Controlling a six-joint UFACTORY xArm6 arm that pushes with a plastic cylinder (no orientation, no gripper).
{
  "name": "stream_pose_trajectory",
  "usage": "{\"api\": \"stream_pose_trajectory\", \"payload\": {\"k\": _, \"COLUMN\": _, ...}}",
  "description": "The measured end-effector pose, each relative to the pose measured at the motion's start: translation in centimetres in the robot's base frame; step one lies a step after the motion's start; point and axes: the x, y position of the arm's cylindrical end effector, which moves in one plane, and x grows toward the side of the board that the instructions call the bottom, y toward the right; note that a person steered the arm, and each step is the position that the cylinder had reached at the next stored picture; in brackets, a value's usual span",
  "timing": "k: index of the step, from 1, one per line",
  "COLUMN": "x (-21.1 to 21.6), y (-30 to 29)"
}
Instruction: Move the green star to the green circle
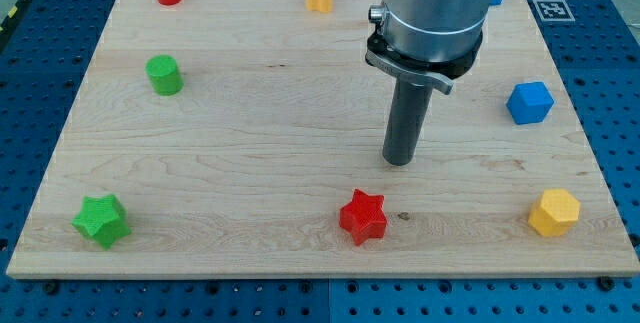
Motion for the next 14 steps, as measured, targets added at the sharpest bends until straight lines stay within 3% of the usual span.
{"api": "stream_pose_trajectory", "payload": {"k": 3, "x": 0.0, "y": 0.0}}
{"api": "stream_pose_trajectory", "payload": {"k": 6, "x": -1.3, "y": -11.2}}
{"api": "stream_pose_trajectory", "payload": {"k": 9, "x": 11.8, "y": -15.6}}
{"api": "stream_pose_trajectory", "payload": {"k": 10, "x": 11.7, "y": -17.4}}
{"api": "stream_pose_trajectory", "payload": {"k": 11, "x": 11.8, "y": -25.1}}
{"api": "stream_pose_trajectory", "payload": {"k": 14, "x": 11.6, "y": -28.9}}
